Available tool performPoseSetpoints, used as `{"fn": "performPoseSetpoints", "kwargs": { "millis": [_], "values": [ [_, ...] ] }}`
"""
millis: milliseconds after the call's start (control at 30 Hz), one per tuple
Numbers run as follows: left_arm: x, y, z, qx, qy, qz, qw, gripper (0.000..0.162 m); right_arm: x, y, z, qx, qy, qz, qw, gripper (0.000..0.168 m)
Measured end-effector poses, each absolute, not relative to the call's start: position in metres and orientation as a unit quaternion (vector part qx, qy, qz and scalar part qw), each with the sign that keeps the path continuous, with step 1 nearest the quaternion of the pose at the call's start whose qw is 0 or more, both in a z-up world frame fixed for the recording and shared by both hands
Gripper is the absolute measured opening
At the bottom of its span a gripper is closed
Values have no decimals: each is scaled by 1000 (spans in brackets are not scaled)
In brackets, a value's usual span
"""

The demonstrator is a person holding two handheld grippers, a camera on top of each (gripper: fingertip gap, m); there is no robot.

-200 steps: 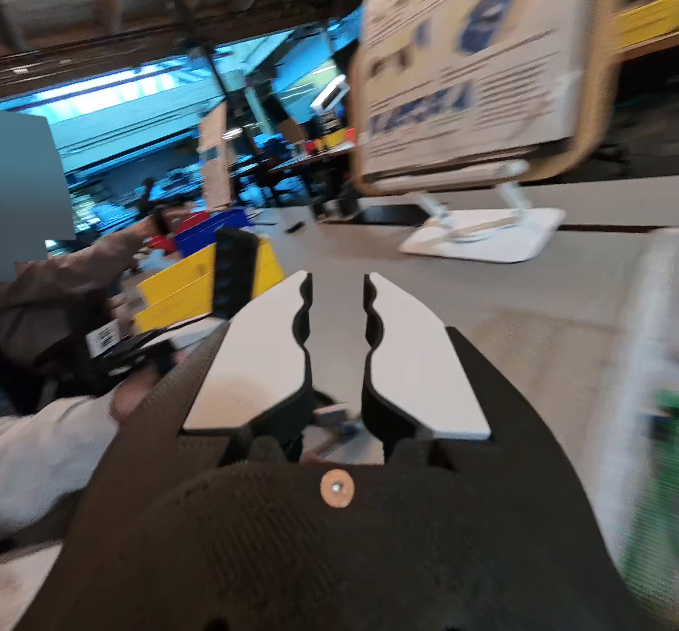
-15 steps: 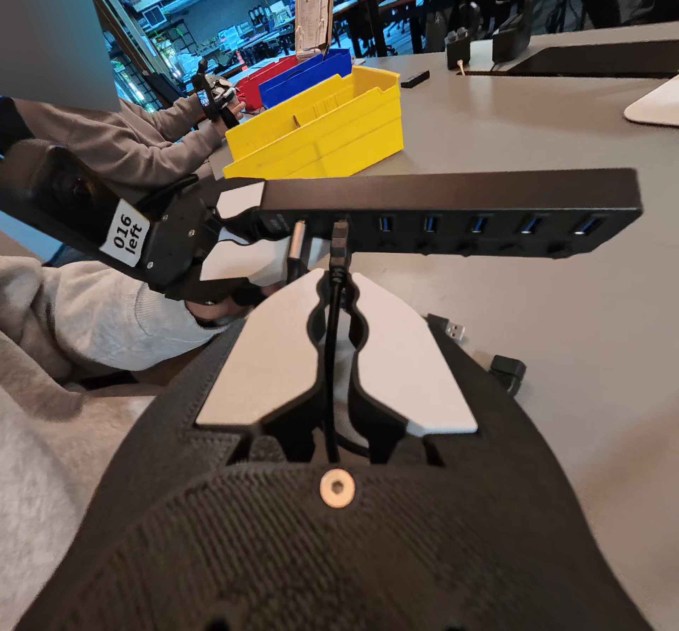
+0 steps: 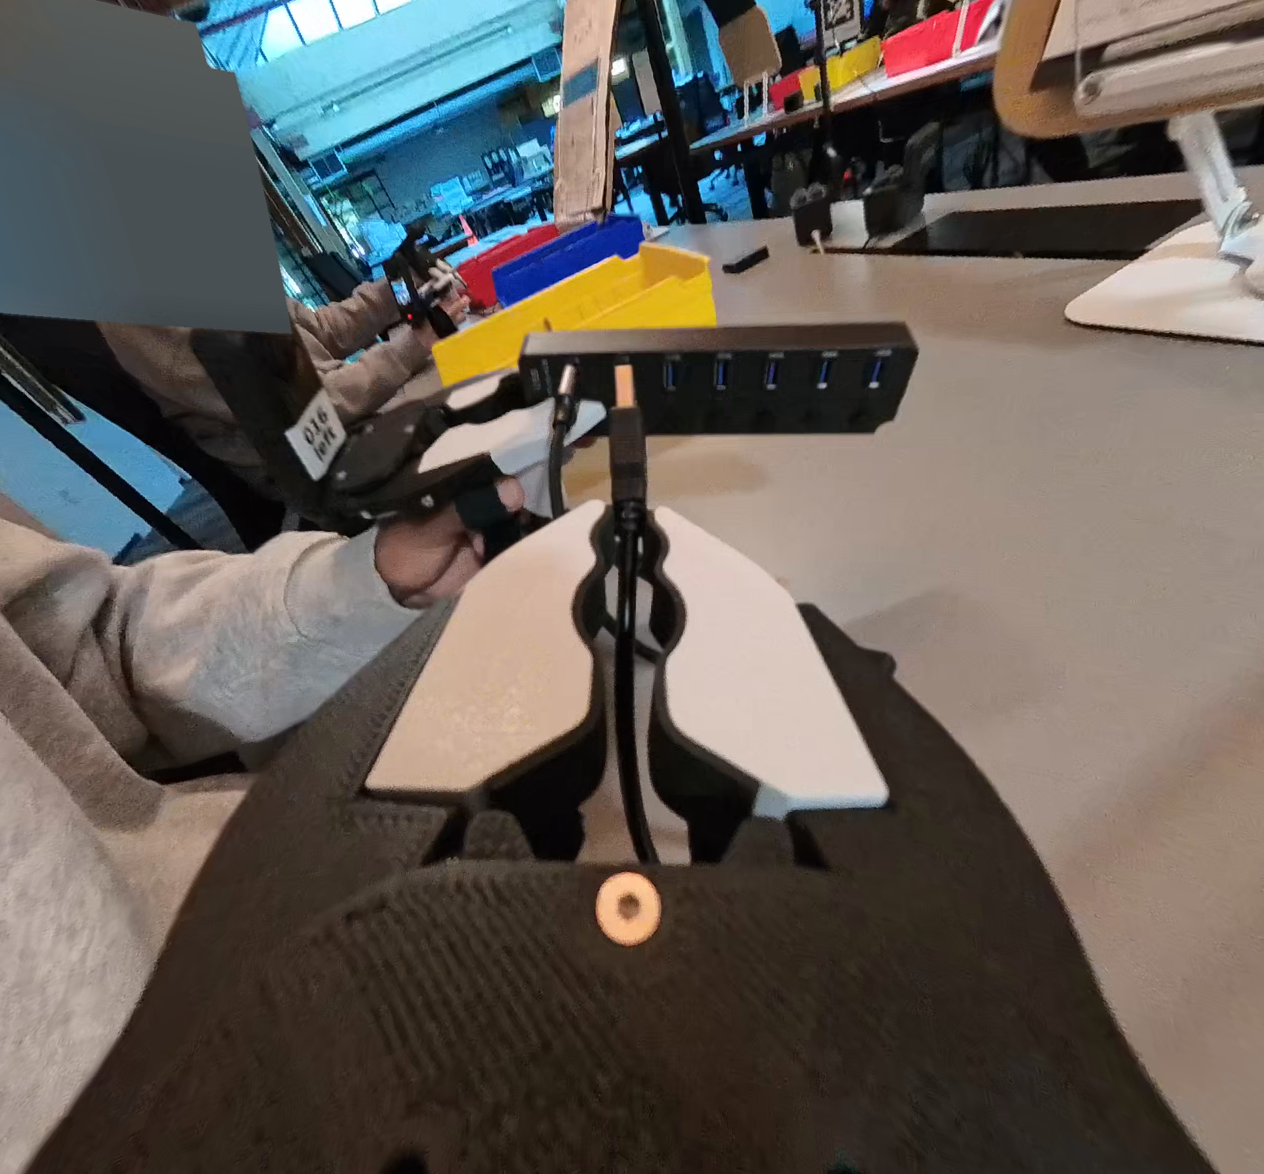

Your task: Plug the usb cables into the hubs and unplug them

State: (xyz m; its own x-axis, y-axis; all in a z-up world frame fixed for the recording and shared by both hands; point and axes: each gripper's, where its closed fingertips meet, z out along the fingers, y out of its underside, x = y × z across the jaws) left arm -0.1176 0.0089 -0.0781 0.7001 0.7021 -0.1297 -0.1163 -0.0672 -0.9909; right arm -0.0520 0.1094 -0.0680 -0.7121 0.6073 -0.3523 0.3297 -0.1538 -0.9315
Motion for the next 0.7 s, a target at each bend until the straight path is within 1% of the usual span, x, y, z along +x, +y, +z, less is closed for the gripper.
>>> {"fn": "performPoseSetpoints", "kwargs": {
  "millis": [133,267,333,433,500,567,700],
  "values": [
    [-119,8,-81,-660,-220,321,643,23,-55,143,-17,-361,-581,720,118,8],
    [-119,8,-80,-655,-230,312,649,23,-45,188,67,-332,-513,776,157,8],
    [-118,10,-79,-654,-227,312,650,23,-36,213,109,-310,-485,794,196,8],
    [-114,12,-78,-654,-221,310,653,23,-28,256,156,-289,-462,781,305,8],
    [-112,14,-77,-653,-217,310,656,23,-29,288,172,-293,-448,755,377,8],
    [-110,15,-75,-651,-212,309,660,23,-33,319,174,-306,-430,733,430,8],
    [-106,16,-73,-646,-212,299,669,23,-52,374,139,-341,-400,691,496,8]
  ]
}}
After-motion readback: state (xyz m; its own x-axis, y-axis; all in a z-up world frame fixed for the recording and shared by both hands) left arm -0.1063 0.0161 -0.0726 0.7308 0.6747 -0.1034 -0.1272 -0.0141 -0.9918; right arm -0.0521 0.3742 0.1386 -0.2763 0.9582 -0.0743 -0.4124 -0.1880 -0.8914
